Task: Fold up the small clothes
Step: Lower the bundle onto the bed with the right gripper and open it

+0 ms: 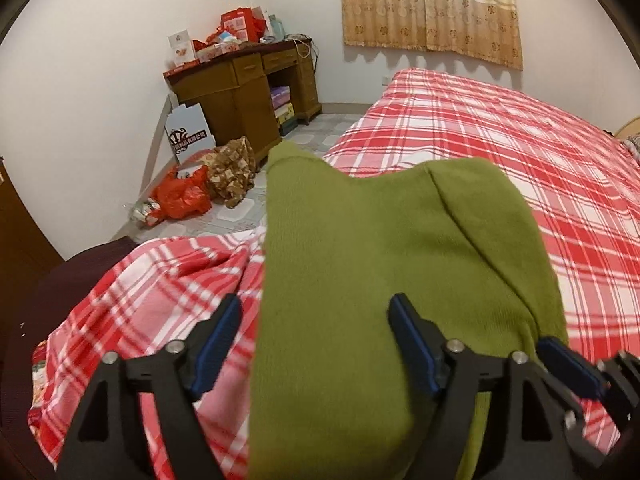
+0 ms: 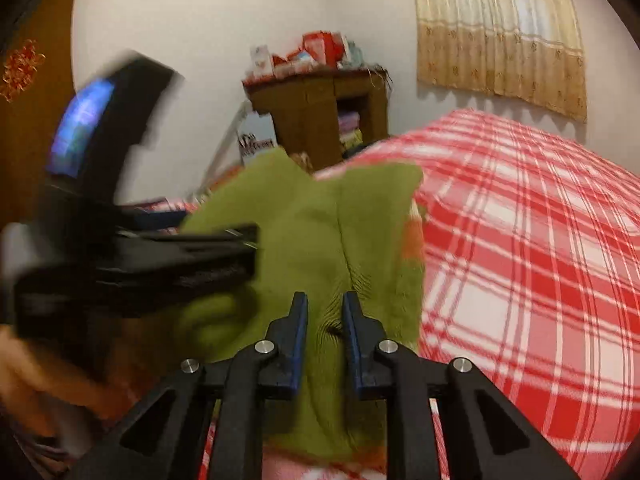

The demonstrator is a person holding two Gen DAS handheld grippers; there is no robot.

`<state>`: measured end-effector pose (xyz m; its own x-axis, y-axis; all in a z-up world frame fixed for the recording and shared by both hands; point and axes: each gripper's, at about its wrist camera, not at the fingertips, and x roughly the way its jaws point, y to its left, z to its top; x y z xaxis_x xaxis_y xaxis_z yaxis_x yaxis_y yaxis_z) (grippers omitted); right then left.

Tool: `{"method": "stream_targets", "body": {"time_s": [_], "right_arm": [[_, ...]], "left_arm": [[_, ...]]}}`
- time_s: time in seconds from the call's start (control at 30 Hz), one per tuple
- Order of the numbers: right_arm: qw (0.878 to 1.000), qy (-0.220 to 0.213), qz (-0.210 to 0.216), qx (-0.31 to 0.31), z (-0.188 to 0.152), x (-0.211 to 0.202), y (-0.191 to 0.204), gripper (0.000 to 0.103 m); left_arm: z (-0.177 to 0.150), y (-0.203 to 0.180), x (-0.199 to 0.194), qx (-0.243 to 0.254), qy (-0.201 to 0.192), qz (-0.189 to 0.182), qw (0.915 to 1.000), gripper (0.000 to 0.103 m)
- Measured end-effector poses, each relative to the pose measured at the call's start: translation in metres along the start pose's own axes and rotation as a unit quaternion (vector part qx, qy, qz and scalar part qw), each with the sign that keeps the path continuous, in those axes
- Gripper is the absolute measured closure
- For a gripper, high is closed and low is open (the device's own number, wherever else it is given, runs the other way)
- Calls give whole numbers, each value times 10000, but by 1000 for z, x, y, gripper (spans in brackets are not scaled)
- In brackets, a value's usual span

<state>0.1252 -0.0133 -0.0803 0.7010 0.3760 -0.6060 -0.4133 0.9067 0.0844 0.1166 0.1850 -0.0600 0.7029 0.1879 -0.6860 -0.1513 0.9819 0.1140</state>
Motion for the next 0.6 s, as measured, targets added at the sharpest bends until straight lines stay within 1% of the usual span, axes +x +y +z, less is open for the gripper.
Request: {"method": "stream_targets", "body": {"time_s": [0.1, 0.2, 0.3, 0.4, 0.47, 0.53, 0.6], "right_arm": [[9999, 94, -65, 30, -6, -2, -2, 89], [9997, 181, -63, 136, -5, 4, -5, 89], [9995, 245, -118, 129, -4, 11, -3, 89], [9993, 300, -159, 163, -3, 13, 0, 89], [9991, 322, -195, 178, 1, 18, -2, 89], [9990, 339, -206, 210, 0, 16, 0, 89], [9987, 387, -252, 223, -2, 11, 2, 89]], "left_arm": [[-7, -1, -5, 37, -38, 17, 10000, 22], [-14, -5, -6, 65, -69, 85, 9999, 22], [-18, -5, 0, -22, -34, 28, 10000, 22], [-17, 3, 5, -335, 162, -185, 9991, 21], [-17, 12, -1, -622, 405, -362, 9966, 21], [-21, 11, -11, -593, 469, -352, 9965, 22], [-31, 5, -25, -358, 411, -329, 9980, 22]]}}
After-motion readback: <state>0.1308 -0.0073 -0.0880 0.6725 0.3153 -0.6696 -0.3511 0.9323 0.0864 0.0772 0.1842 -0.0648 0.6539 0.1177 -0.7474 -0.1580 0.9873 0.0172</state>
